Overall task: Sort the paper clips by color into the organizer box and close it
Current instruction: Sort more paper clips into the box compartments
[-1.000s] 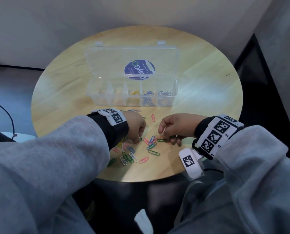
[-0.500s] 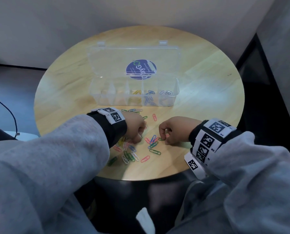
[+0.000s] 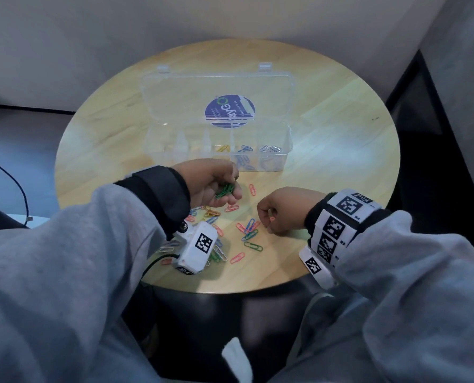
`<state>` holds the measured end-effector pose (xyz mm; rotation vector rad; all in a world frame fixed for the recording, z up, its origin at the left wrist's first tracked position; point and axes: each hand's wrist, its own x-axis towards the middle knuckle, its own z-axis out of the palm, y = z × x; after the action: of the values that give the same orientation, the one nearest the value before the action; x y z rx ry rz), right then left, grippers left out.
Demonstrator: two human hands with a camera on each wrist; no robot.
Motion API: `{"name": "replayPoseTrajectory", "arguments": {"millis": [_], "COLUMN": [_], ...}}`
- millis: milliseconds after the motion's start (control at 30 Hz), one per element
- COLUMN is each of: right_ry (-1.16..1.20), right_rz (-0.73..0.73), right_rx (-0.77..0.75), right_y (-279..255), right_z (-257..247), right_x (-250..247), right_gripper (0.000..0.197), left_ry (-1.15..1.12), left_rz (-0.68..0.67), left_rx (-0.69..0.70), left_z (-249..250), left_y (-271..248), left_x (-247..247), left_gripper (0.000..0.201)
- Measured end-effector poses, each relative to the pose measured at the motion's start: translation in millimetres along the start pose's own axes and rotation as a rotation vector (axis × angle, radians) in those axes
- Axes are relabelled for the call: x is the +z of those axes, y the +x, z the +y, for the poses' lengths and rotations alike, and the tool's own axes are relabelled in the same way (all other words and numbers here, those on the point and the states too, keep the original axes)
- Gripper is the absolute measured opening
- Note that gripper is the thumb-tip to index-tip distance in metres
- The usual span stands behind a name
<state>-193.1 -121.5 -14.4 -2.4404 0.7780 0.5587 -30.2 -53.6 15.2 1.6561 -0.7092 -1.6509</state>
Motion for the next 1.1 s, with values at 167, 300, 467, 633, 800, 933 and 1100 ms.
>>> {"name": "replayPoseTrajectory", "arguments": {"millis": [167, 300, 467, 633, 800, 933, 1100], "right_ry": [-0.012, -0.017, -0.045, -0.009, 0.27, 0.59, 0.791], "right_rz": [0.029, 0.014, -0.006, -0.049, -0.045, -0.043, -0.105], "right_rx": [0.001, -0.011, 0.004, 0.053, 0.105, 0.141, 0.175], "right_y": [-1, -4, -1, 1, -8, -14, -14], "right_z": [1, 3, 2, 3, 9, 18, 26], "right_x": [0, -1, -1, 1, -10, -20, -18], "right_gripper": [0.012, 0.012, 0.012, 0.025, 0.015, 0.019, 0.02], "left_ry": [-0.072, -0.001, -0.031, 0.601, 1.331, 1.471, 1.537], "left_rz": [-0.009, 0.062, 0.066, 0.116, 0.099, 0.055, 0.046], "left_rx": [0.007, 0.031, -0.036, -0.083, 0.005, 0.047, 0.072], "left_z": [1, -1, 1, 0, -5, -8, -15], "left_y": [-2, 3, 3, 1, -4, 1, 5], "left_x": [2, 5, 7, 17, 34, 51, 57], "left_gripper": [0.007, 0.032, 0.023, 0.024, 0.017, 0.014, 0.023]}}
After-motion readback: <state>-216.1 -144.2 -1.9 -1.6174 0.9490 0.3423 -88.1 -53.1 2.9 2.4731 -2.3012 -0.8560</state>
